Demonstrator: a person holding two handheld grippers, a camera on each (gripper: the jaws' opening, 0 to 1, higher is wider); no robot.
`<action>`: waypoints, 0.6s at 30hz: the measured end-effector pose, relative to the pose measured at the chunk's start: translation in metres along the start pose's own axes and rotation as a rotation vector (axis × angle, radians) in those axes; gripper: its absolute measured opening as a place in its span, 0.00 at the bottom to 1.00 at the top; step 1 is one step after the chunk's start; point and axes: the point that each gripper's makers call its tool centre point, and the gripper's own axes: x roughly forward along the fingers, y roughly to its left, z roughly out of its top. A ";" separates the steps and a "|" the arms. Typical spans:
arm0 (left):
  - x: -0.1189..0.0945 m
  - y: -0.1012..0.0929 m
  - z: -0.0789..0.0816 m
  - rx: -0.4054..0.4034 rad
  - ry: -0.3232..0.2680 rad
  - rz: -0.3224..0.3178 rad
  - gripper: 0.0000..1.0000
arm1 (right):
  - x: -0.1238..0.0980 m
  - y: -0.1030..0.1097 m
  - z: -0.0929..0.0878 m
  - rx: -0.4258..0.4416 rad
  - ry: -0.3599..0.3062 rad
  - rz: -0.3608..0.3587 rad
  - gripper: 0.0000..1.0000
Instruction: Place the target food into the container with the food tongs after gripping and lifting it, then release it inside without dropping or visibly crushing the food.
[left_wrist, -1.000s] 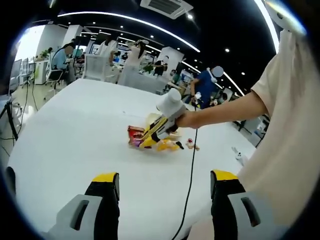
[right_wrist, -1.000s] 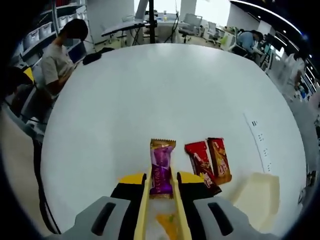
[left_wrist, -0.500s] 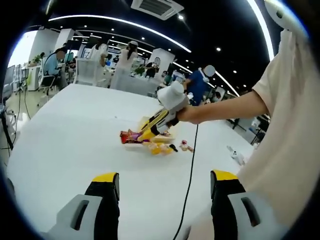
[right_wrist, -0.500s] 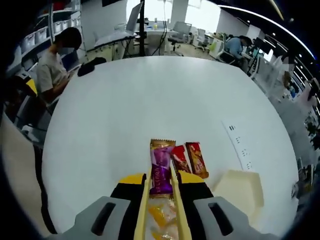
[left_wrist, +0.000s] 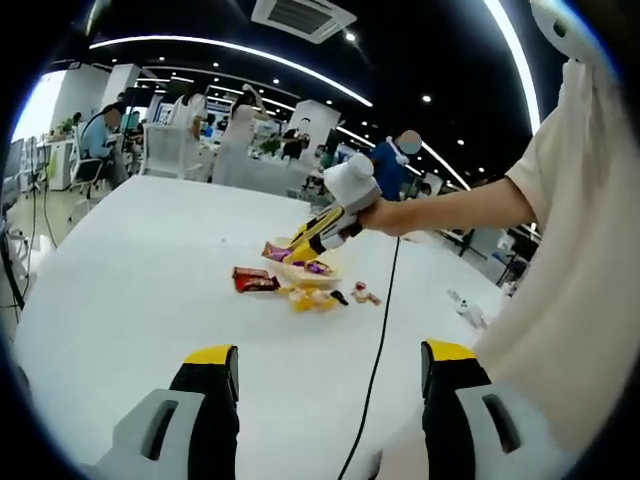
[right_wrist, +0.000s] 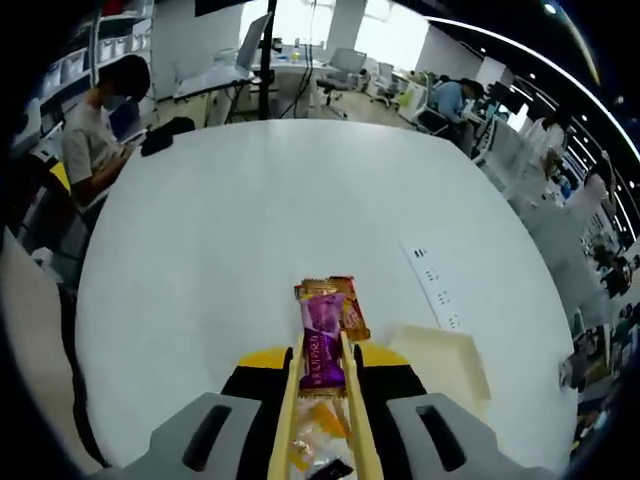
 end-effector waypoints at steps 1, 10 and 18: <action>0.000 0.000 0.001 0.003 0.000 -0.001 0.74 | -0.001 -0.003 -0.001 0.006 0.000 -0.004 0.24; -0.002 -0.001 0.003 0.018 0.001 -0.014 0.74 | -0.019 -0.030 -0.005 0.034 0.002 -0.066 0.24; 0.000 -0.002 0.005 0.024 0.000 -0.025 0.74 | -0.037 -0.057 -0.010 0.065 -0.010 -0.144 0.24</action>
